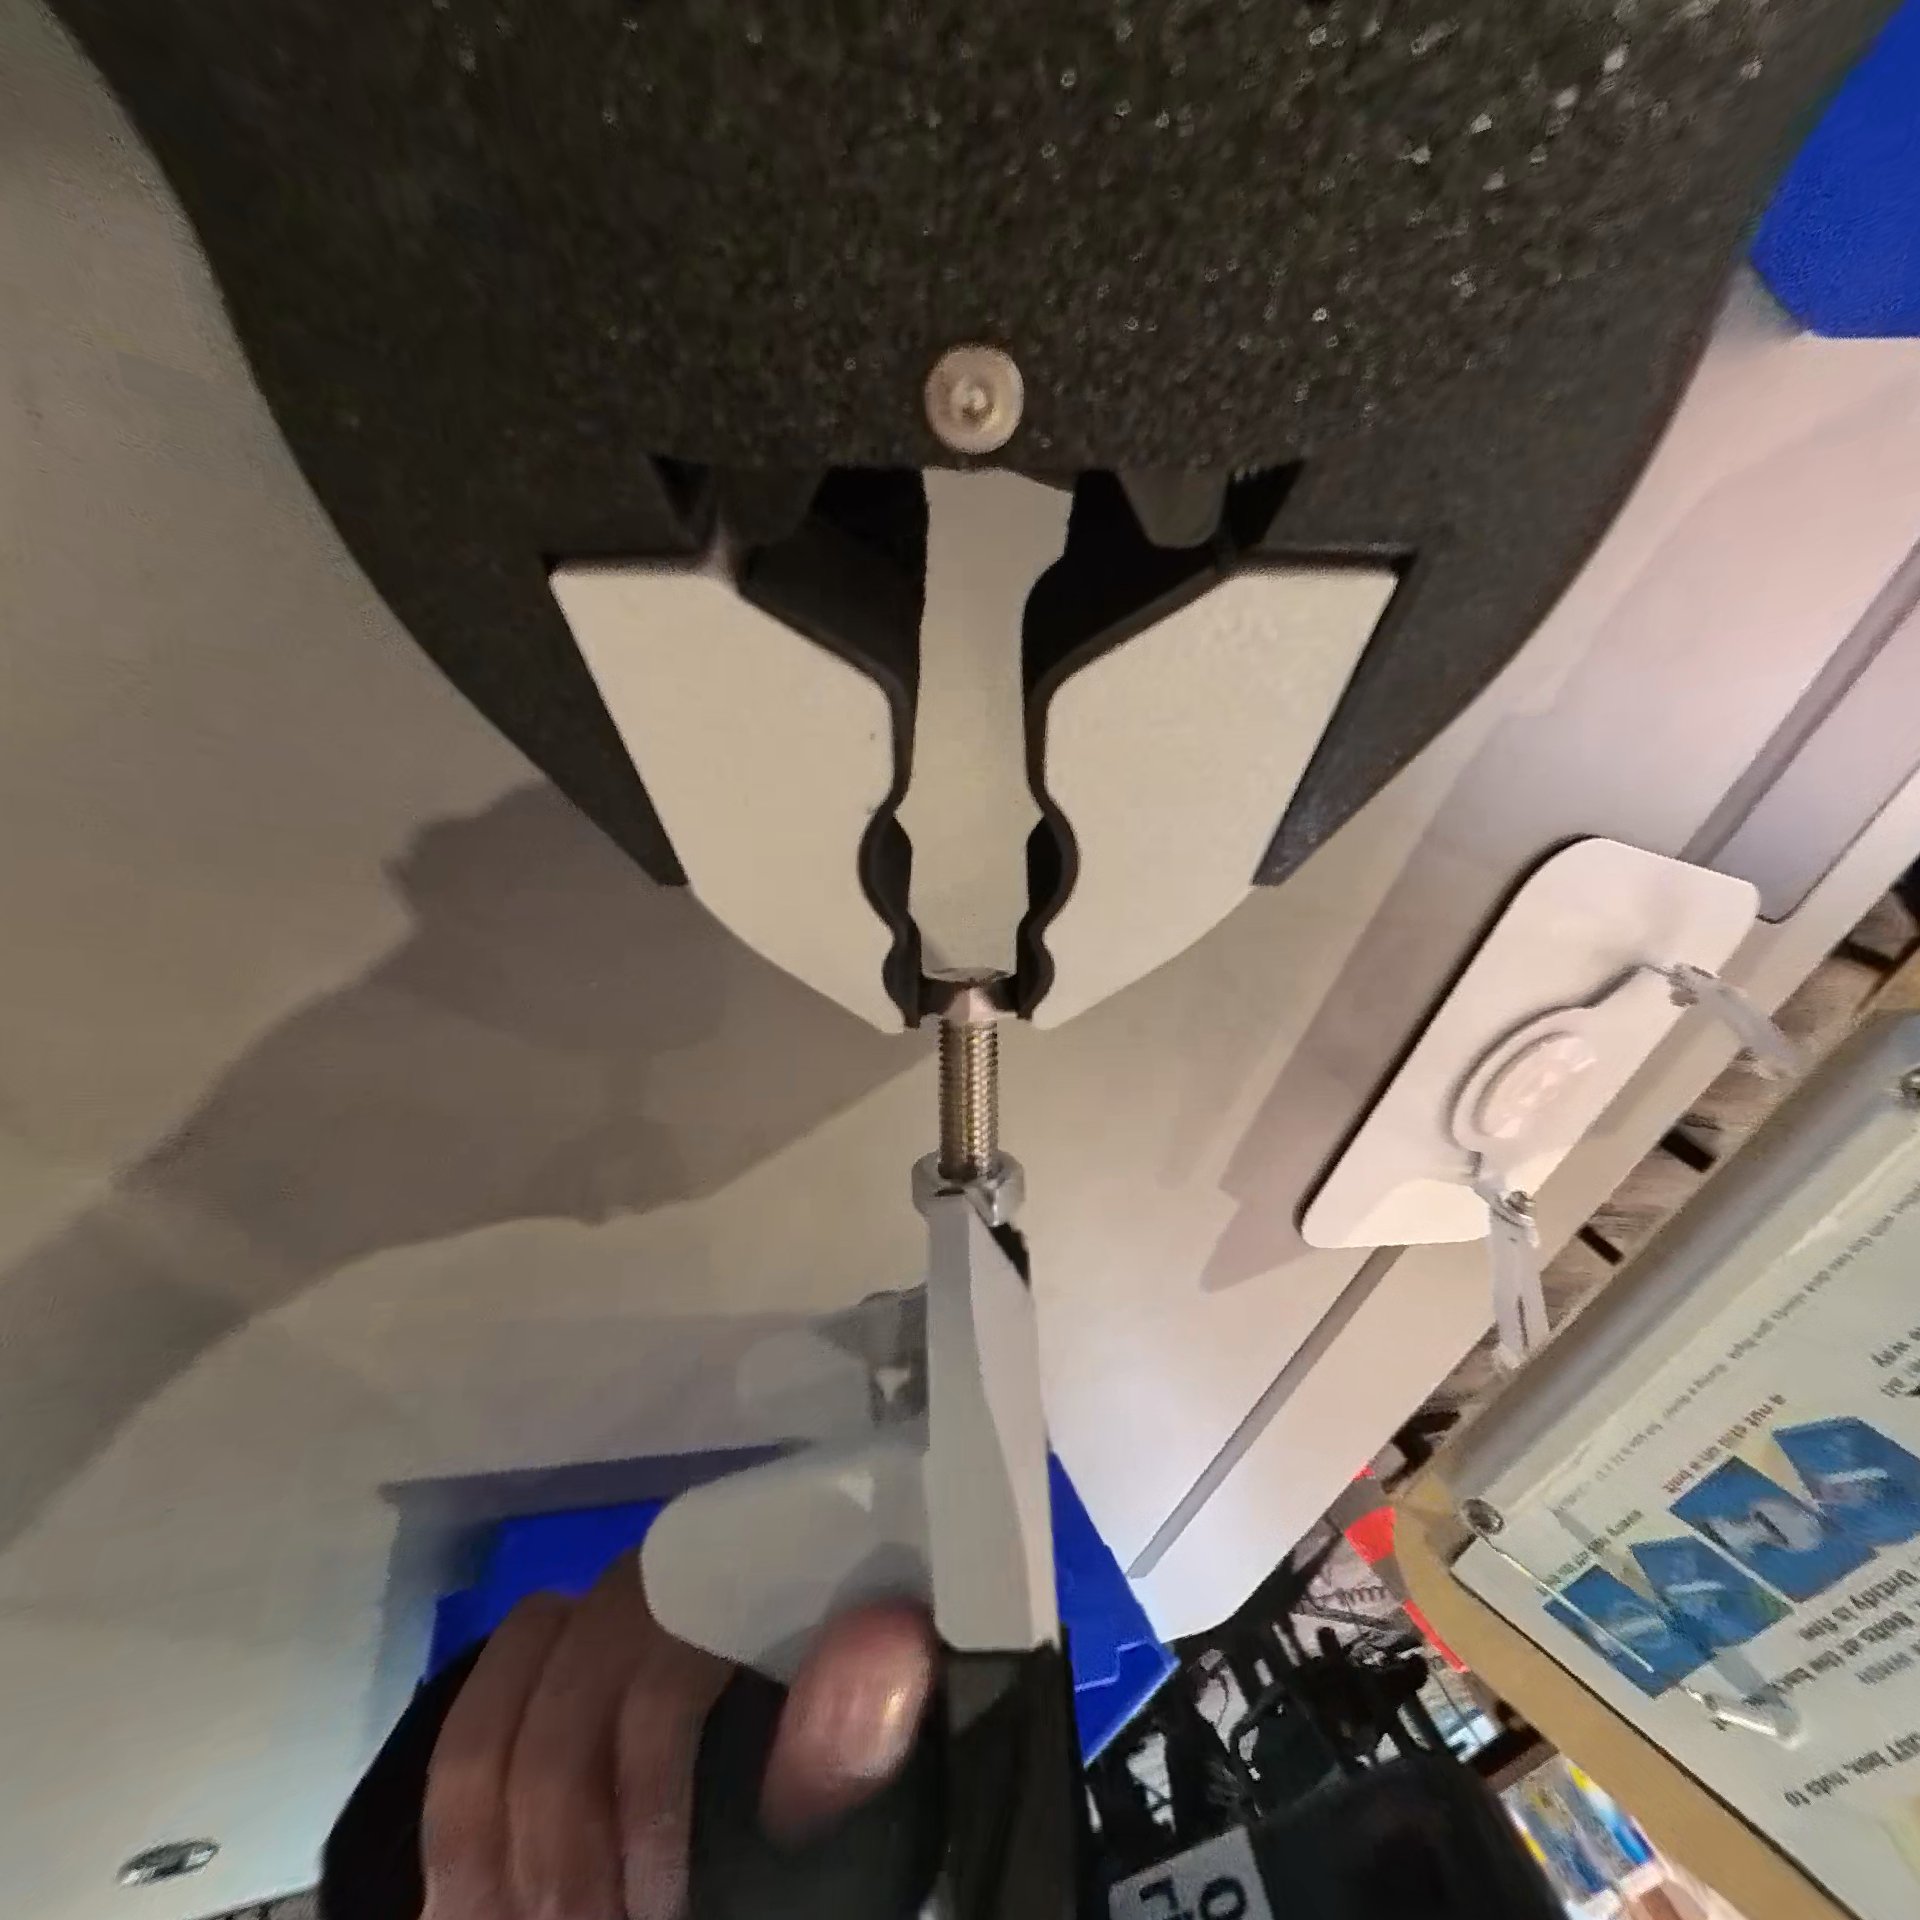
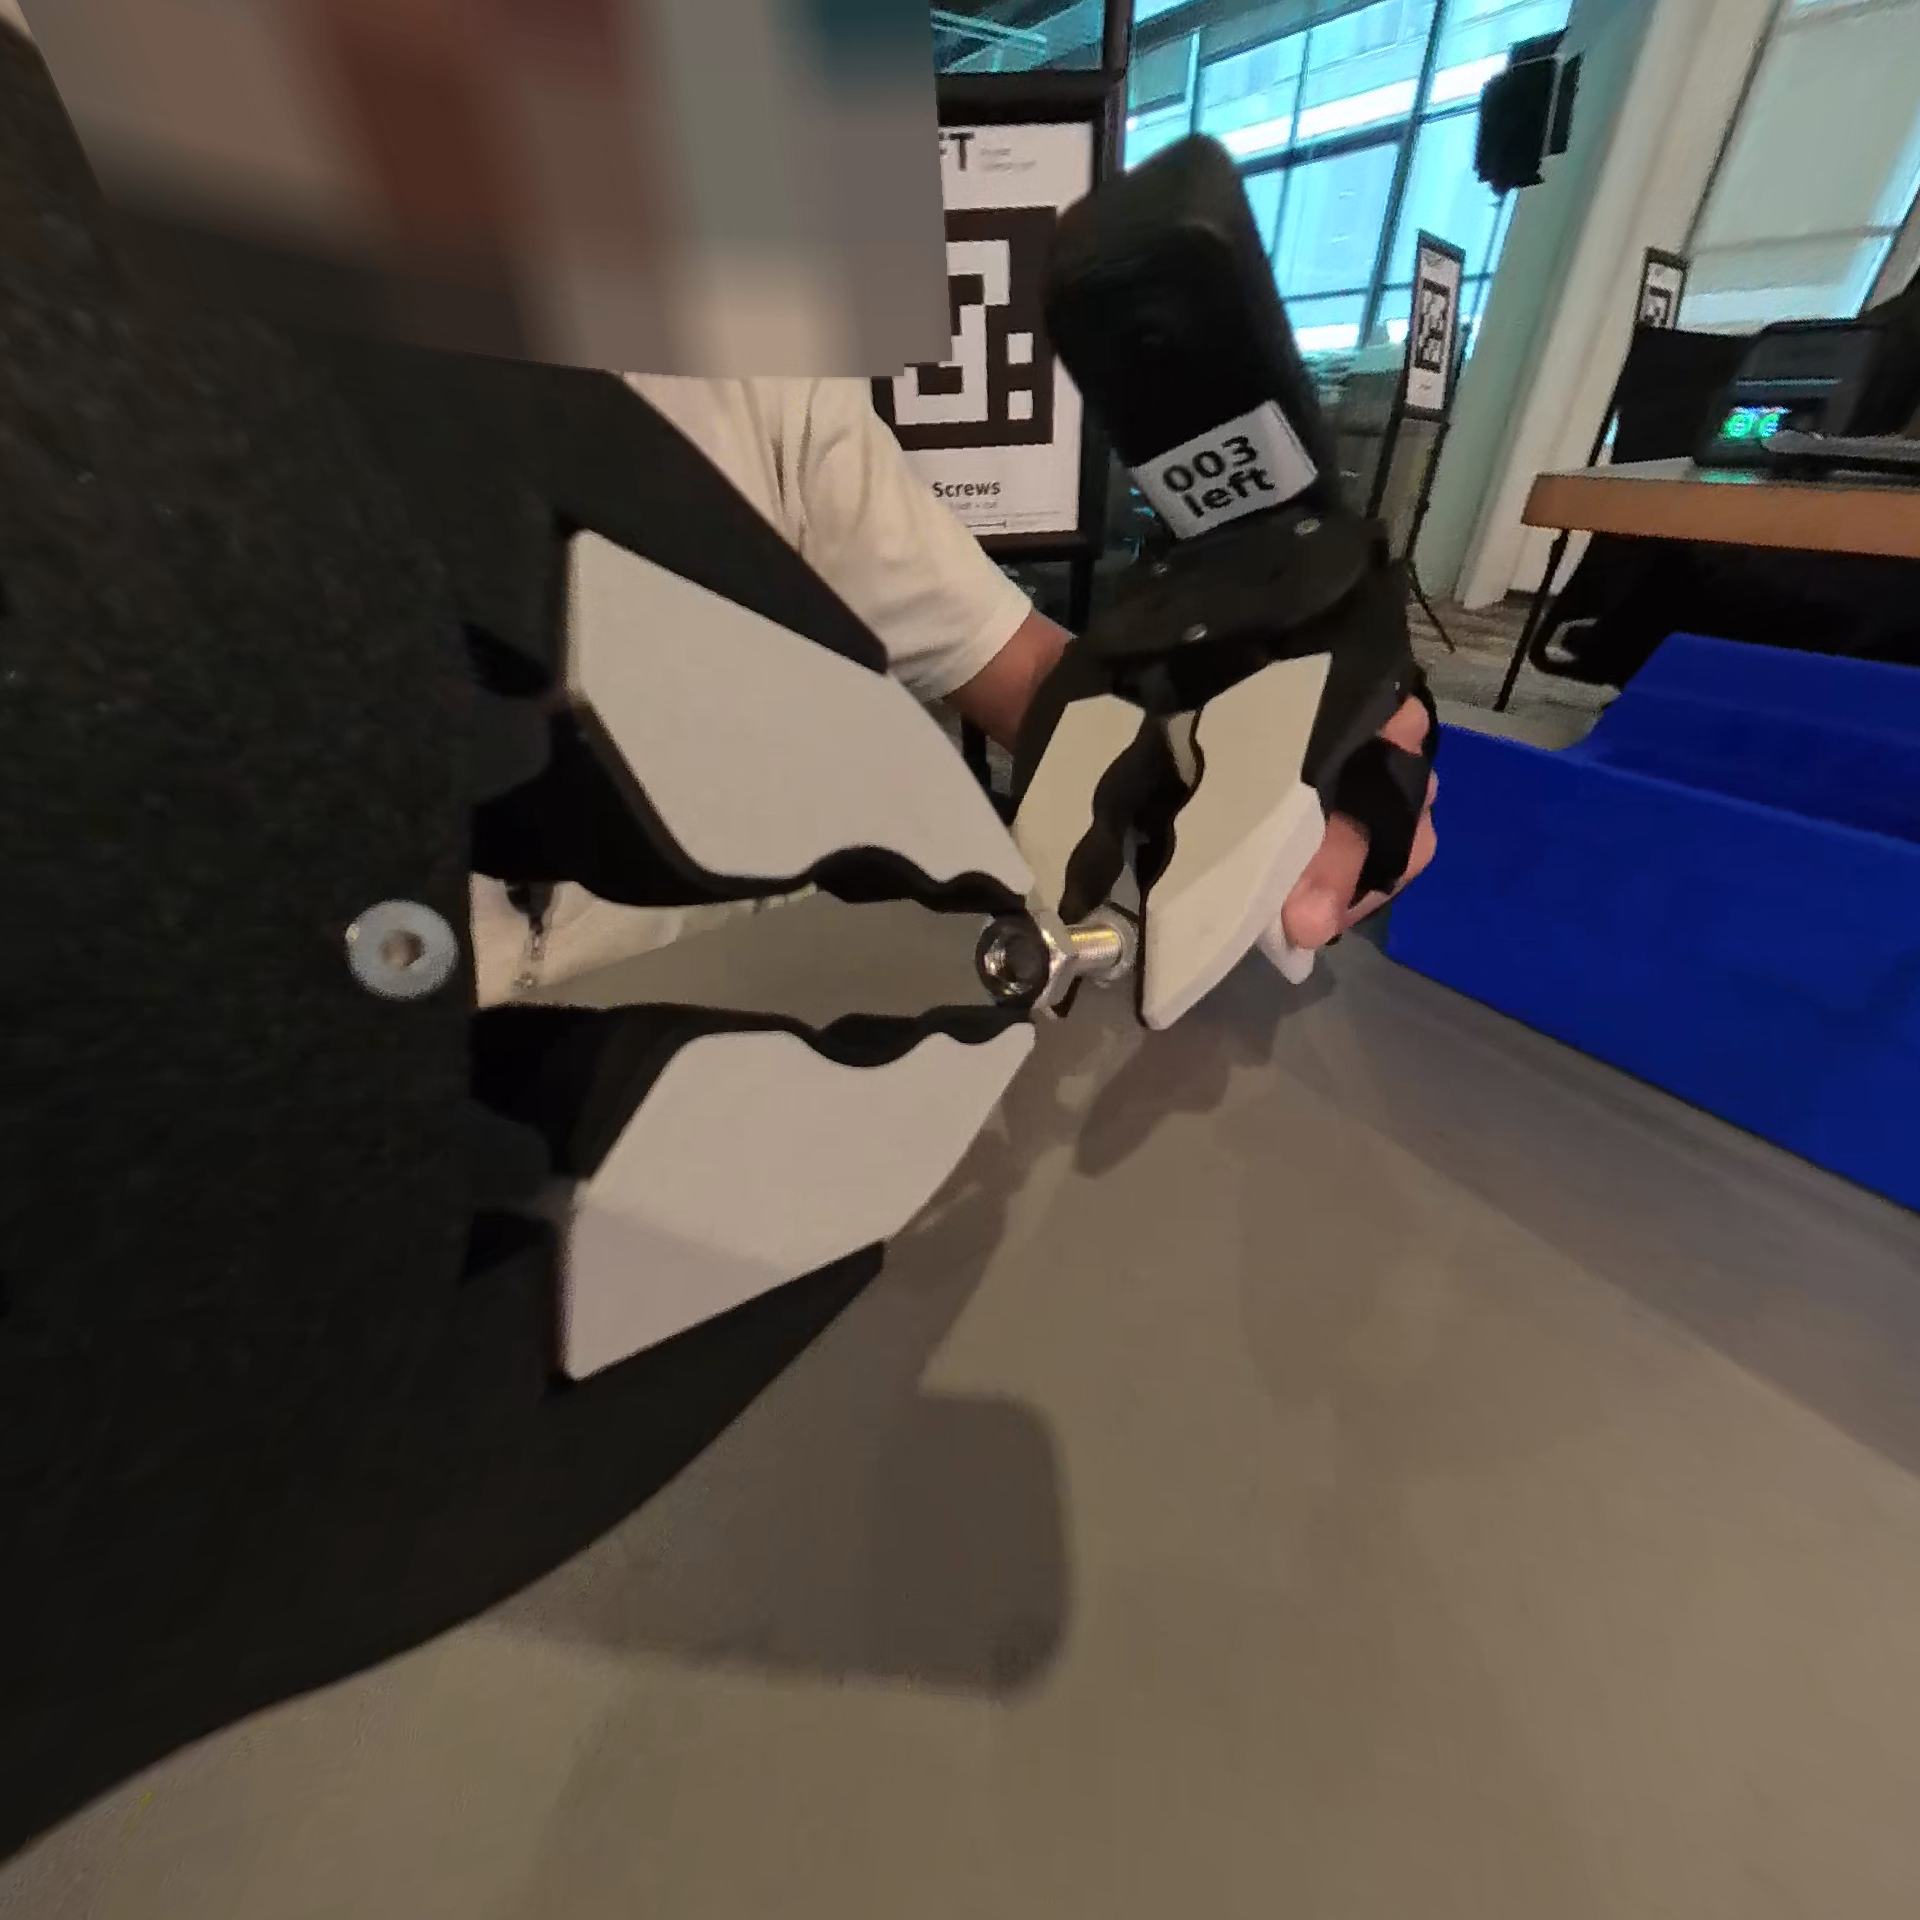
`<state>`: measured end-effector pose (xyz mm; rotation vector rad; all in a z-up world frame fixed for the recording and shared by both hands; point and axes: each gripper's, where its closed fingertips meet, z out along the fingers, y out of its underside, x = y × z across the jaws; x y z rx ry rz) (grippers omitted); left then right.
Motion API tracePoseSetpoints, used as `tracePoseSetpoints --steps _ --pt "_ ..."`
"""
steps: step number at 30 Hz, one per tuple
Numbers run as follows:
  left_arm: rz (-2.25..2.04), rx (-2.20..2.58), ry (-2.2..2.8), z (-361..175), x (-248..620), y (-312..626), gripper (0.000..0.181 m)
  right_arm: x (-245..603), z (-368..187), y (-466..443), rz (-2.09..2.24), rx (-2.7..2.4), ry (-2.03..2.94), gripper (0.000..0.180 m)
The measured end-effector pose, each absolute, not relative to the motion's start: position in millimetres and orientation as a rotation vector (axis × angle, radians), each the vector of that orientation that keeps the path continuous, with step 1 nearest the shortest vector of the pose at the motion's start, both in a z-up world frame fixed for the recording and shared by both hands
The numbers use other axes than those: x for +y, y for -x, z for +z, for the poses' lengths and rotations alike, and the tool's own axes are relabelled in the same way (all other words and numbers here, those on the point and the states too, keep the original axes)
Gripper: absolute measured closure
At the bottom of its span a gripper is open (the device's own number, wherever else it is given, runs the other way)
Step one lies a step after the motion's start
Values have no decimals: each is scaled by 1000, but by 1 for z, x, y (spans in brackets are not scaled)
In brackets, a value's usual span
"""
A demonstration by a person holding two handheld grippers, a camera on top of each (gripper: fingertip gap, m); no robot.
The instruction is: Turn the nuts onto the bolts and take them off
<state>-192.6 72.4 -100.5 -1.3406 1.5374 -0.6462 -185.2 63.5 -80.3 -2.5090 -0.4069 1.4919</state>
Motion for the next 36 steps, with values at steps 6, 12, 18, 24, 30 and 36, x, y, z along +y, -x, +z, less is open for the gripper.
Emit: tracePoseSetpoints --steps 6,12,18,24,30,36 --pt "-649 1539 1336 -103 70 189 163 61 -81 182 1472 -296 2541 162" --pt "-800 1489 1373 -96 70 190 163 61 -69 185 1519 -369 2448 154" --pt "-1097 1406 1437 -90 66 190 163 64 -53 178 1375 -616 2234 135" --pt "-1510 1262 1414 -63 54 192 164 62 -22 175 1266 -619 1748 125" --pt "-1789 1215 1352 -48 43 199 164 45 -21 196 1328 -555 1387 114" --pt "-1788 1277 1332 -49 31 195 164 37 -15 199 1360 -579 1315 111"
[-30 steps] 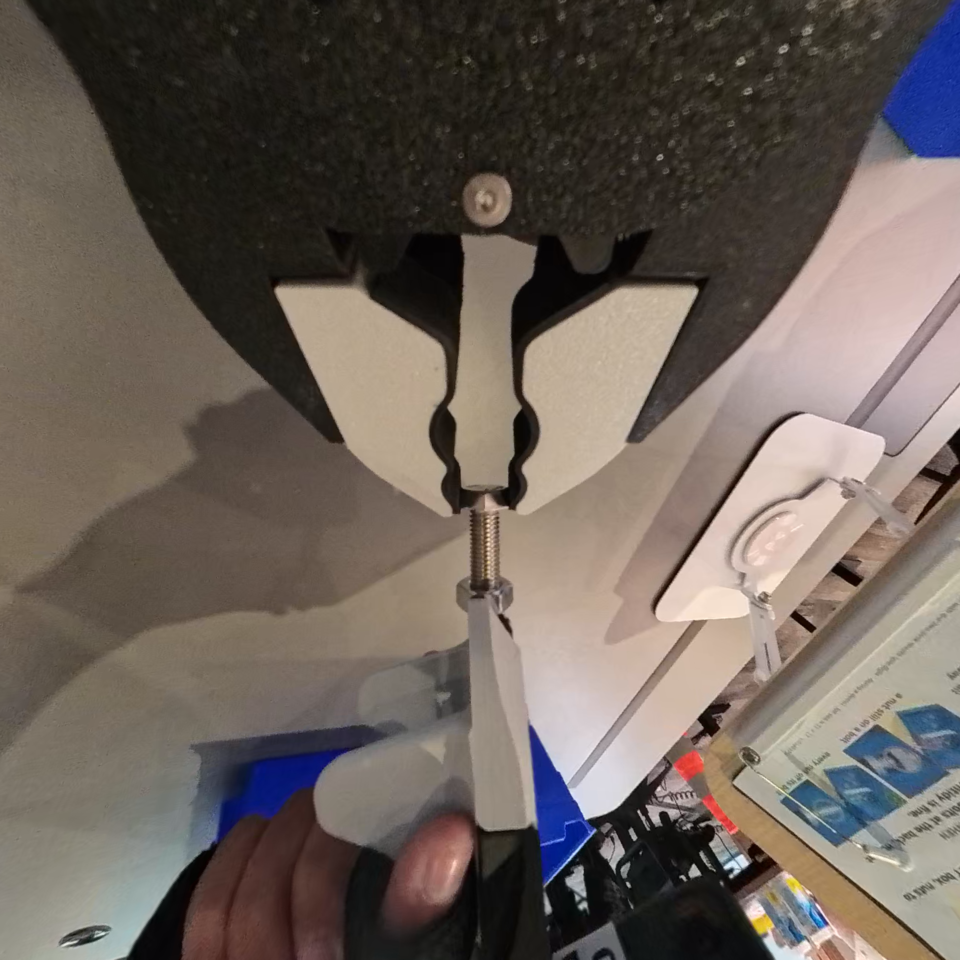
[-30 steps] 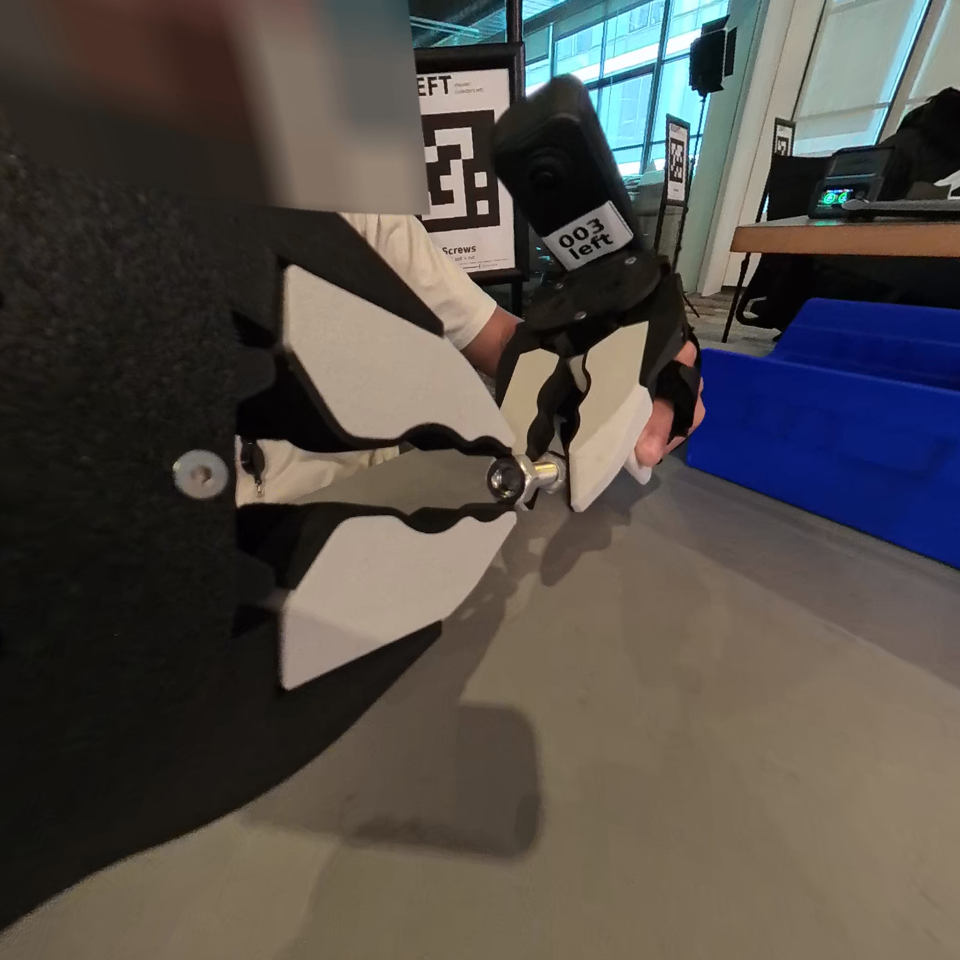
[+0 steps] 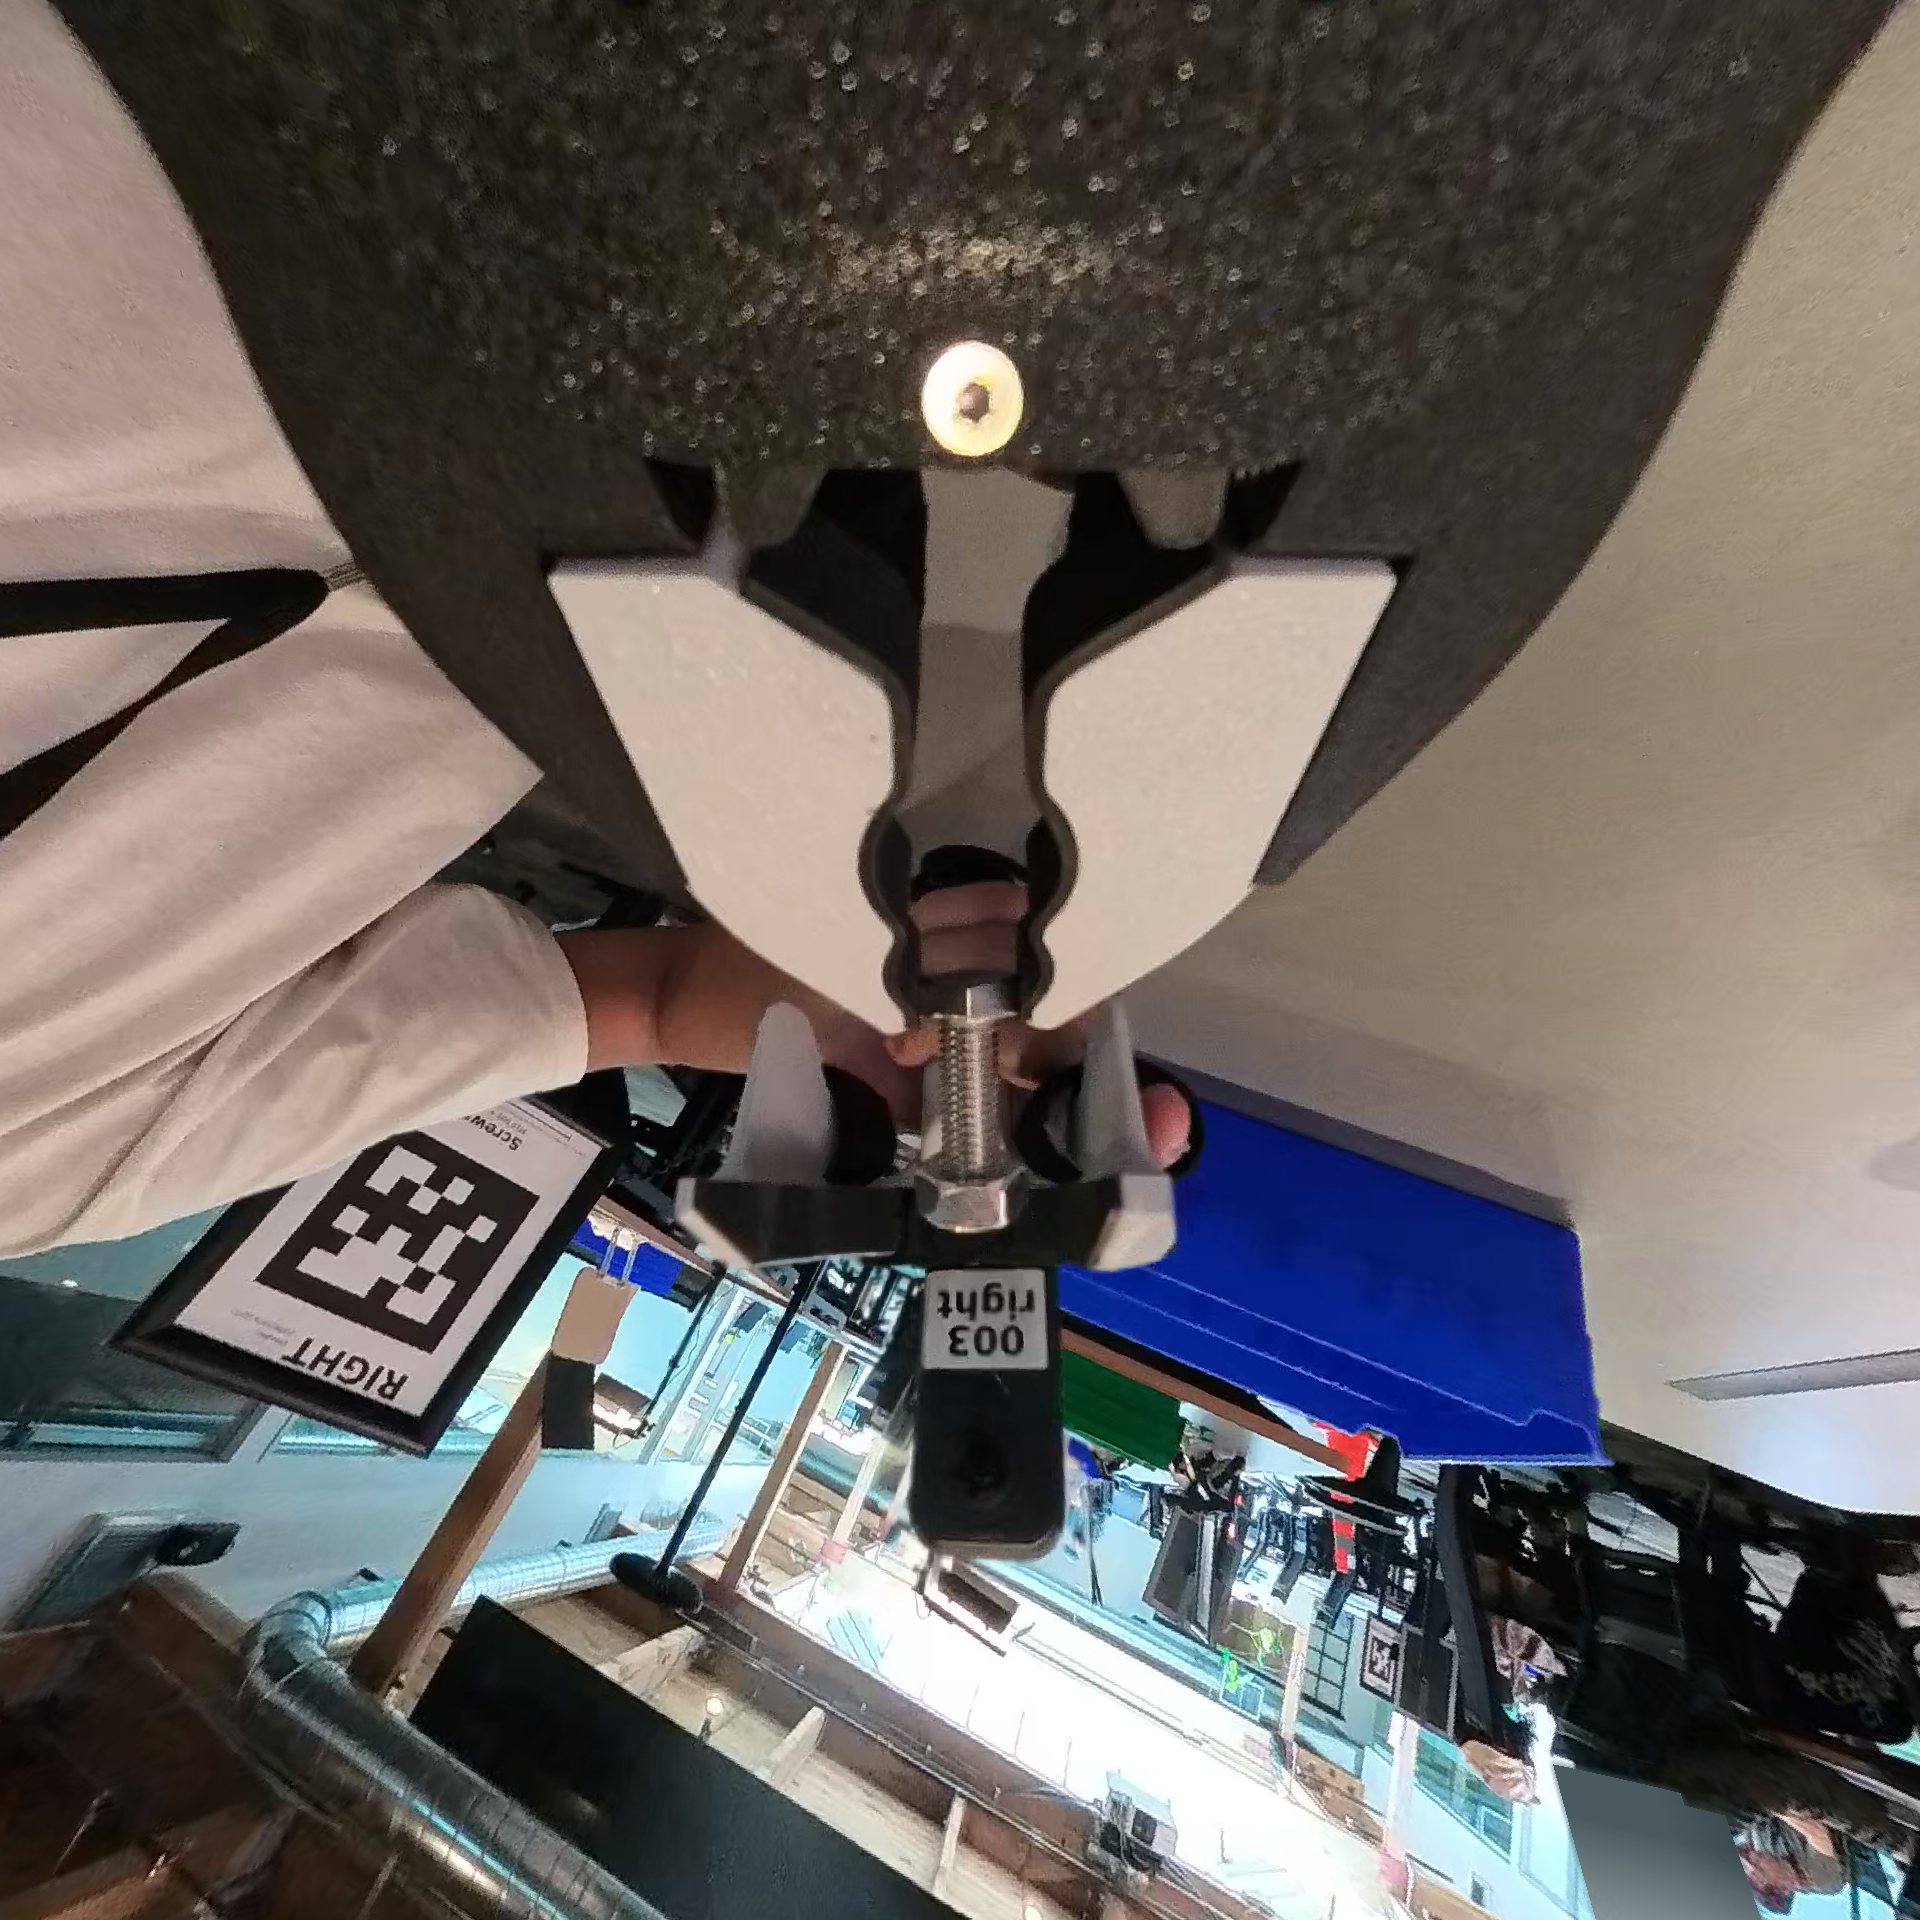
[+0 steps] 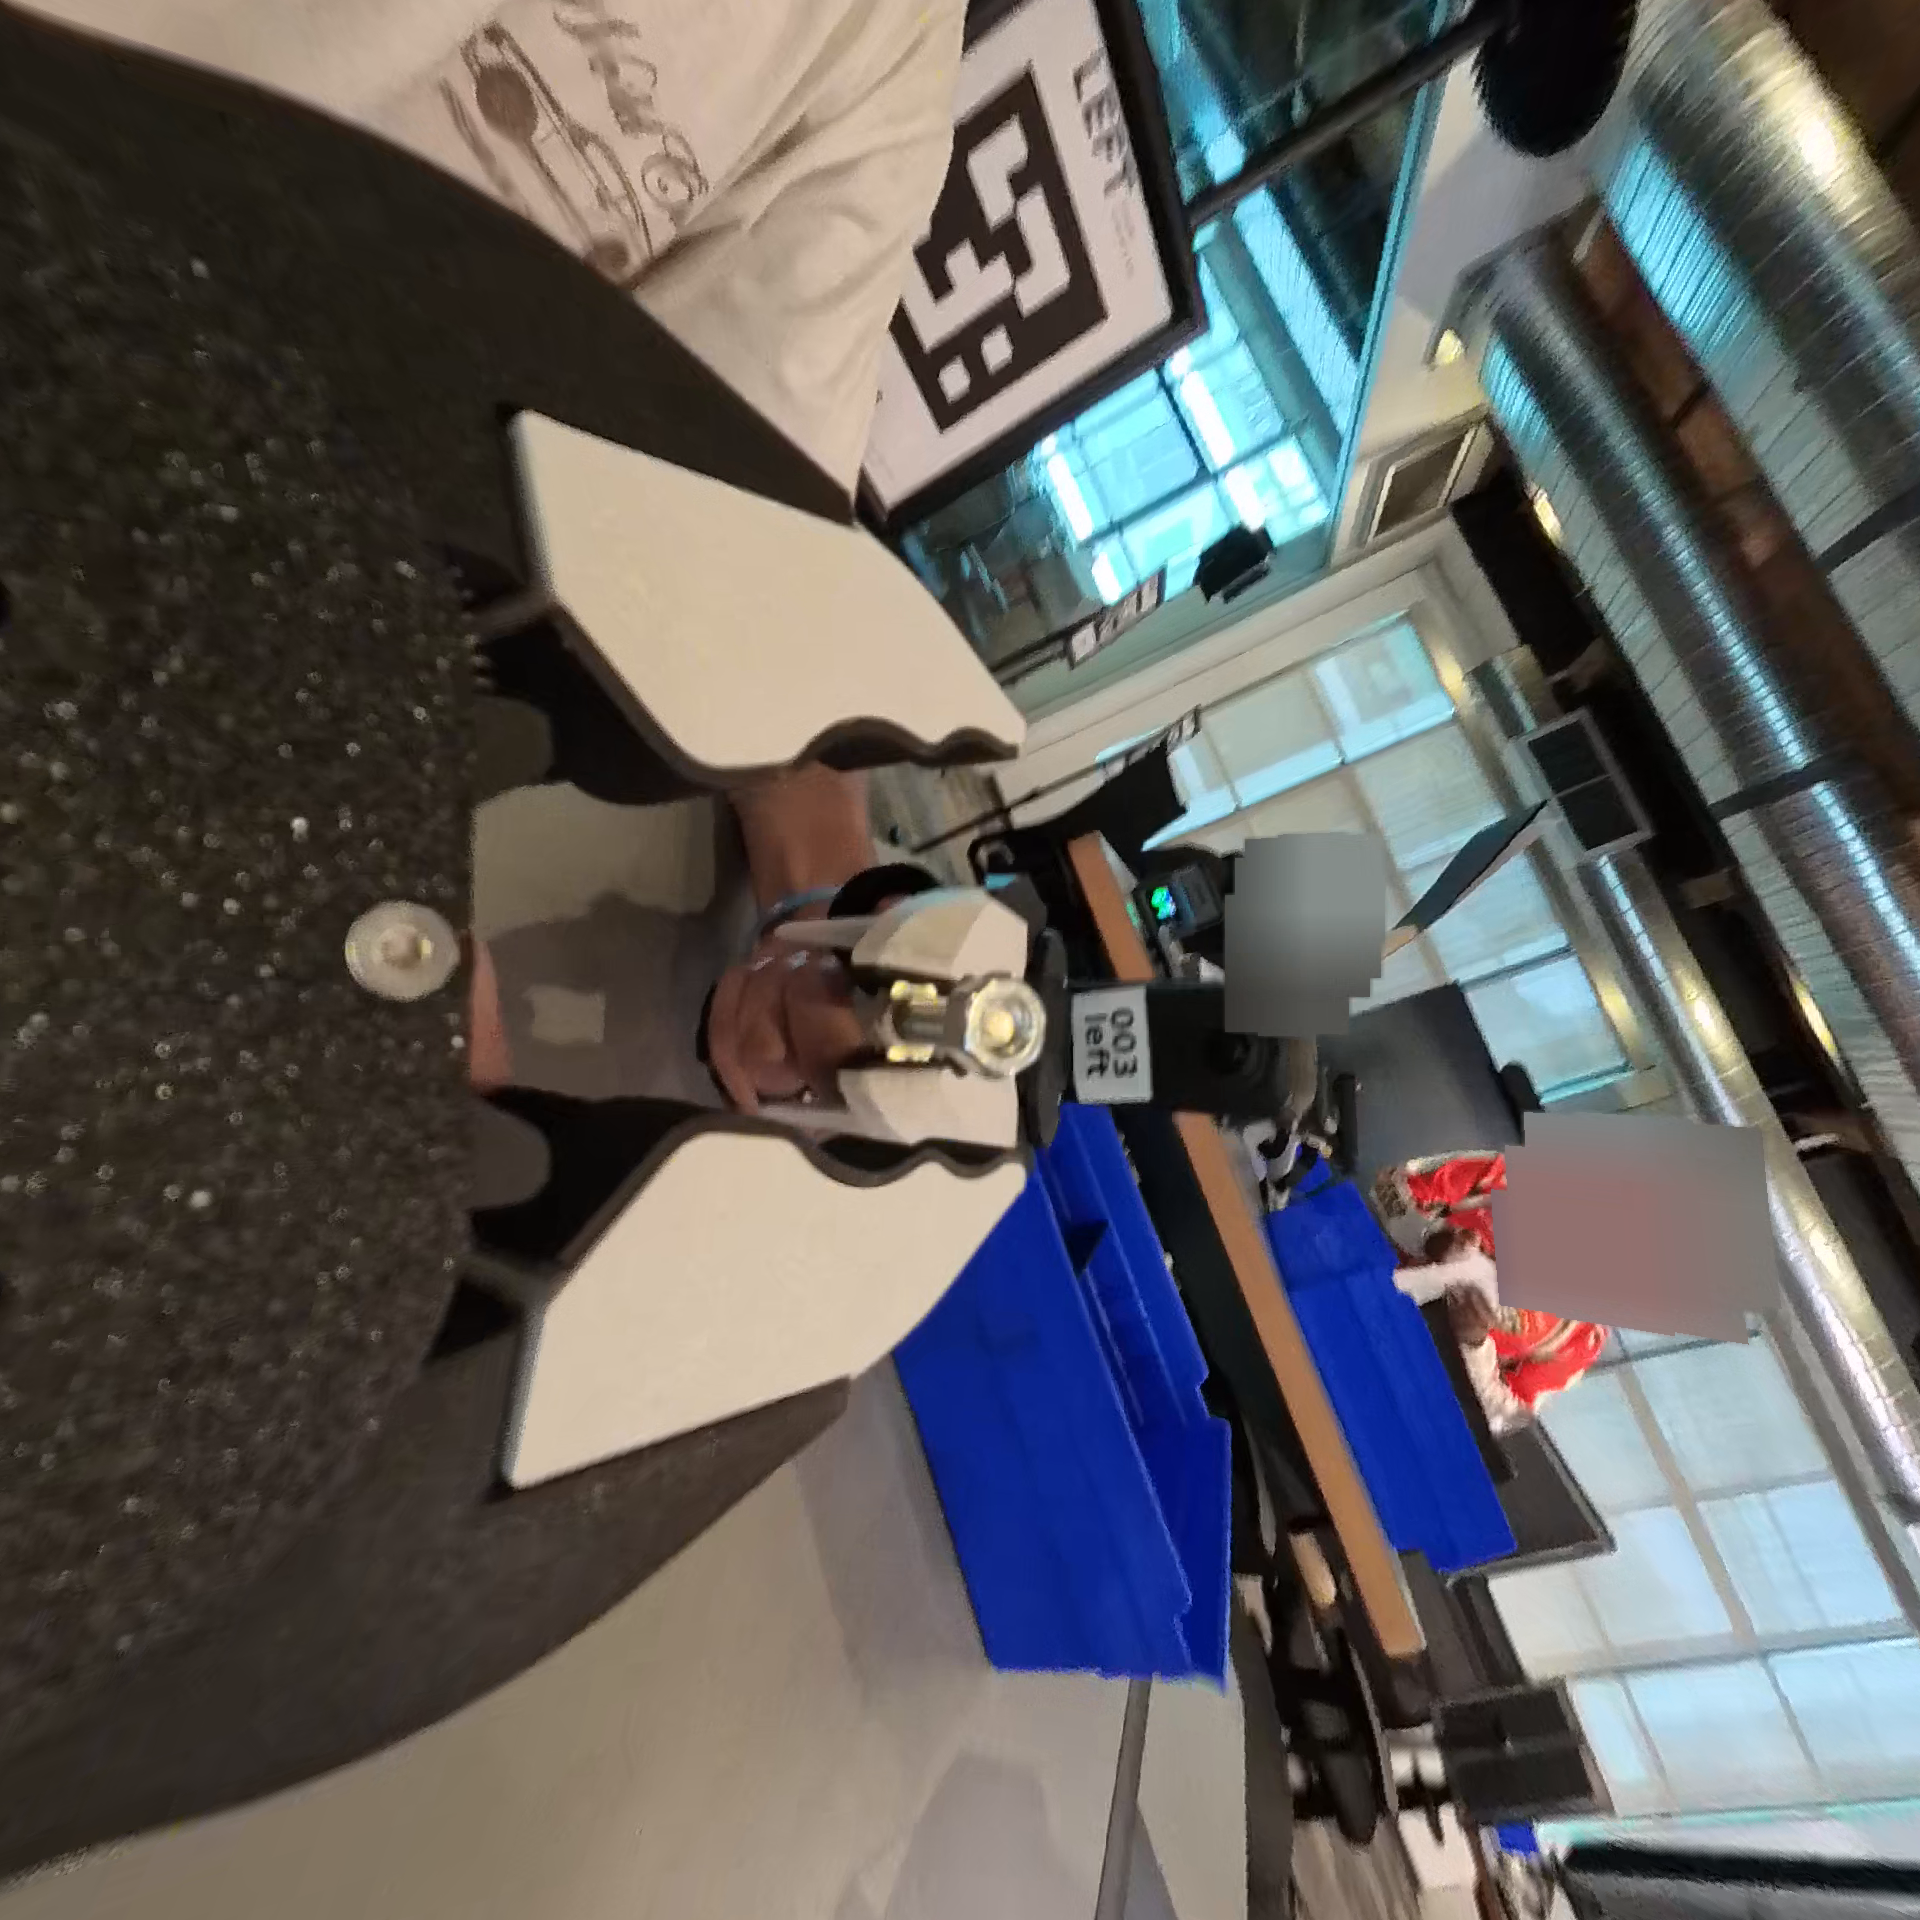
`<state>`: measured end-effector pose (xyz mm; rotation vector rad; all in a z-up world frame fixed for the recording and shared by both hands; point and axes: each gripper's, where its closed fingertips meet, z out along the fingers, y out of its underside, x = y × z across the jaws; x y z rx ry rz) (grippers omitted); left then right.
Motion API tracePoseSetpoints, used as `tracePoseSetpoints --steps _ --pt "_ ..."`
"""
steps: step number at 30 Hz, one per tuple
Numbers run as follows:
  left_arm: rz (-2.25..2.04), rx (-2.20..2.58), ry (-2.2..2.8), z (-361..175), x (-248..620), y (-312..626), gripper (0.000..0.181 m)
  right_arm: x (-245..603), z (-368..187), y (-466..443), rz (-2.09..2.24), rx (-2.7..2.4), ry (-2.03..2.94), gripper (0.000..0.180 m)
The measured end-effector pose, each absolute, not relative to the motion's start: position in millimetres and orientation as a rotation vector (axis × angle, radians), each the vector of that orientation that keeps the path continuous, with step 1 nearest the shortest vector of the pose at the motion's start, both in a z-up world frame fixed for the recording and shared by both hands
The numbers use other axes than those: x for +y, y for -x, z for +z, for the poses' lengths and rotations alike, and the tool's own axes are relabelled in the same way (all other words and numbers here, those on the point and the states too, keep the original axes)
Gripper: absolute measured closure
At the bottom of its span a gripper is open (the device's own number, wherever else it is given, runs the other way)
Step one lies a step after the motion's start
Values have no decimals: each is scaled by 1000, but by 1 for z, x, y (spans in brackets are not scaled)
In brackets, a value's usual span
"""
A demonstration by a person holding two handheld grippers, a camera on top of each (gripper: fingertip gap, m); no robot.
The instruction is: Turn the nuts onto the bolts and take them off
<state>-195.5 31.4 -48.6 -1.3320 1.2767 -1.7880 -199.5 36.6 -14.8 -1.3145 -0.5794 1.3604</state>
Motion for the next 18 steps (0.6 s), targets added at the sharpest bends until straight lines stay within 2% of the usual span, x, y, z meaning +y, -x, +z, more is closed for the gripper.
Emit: tracePoseSetpoints --steps 3,18 --pt "-1791 1262 1333 -47 34 196 164 30 -12 199 1381 -599 1288 115" --pt "-1744 1282 1338 -47 34 195 164 28 -8 207 1442 -576 1268 109"
